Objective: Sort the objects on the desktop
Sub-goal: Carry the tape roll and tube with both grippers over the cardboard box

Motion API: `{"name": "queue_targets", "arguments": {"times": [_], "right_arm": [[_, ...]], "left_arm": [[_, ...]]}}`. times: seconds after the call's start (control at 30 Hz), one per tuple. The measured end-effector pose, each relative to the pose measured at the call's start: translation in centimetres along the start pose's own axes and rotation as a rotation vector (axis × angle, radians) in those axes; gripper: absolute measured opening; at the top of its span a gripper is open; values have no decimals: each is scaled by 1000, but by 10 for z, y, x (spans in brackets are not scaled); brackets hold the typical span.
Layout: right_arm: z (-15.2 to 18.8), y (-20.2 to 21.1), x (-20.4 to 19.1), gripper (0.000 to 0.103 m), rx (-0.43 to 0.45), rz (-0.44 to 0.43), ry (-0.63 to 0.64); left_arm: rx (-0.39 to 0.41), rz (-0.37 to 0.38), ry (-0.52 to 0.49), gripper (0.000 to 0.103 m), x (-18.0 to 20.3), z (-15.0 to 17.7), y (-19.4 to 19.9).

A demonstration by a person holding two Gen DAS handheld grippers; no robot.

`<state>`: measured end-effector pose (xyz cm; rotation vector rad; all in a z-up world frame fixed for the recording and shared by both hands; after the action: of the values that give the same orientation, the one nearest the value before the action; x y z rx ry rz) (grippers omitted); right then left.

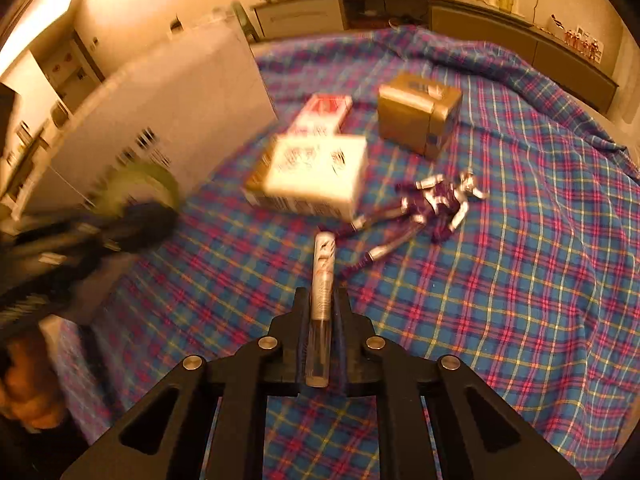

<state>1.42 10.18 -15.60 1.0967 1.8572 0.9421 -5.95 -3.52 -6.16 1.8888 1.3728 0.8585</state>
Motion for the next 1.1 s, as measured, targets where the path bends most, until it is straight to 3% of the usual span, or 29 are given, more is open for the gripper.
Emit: {"name": "queue_targets", "arguments": {"times": [0.4, 1.1], "right_arm": [[11, 54, -20, 12, 55, -51, -15], [-6, 123, -102, 12, 164, -16, 85]], "left_arm": [[61, 22, -14, 10, -2, 4, 39], [197, 38, 4, 10, -27, 10, 111]]}}
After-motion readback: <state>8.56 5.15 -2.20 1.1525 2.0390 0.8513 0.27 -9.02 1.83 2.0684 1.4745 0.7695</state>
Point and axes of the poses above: each gripper's, at about its wrist camera, not at the fingertips, and y roughly against the way its jaws point, x to its right, z to its underside, the point moved 1 cm from there along -y, roughly the way its jaws point, and after that the axes turned 11 degrees about -y, right-handed, at the moved point
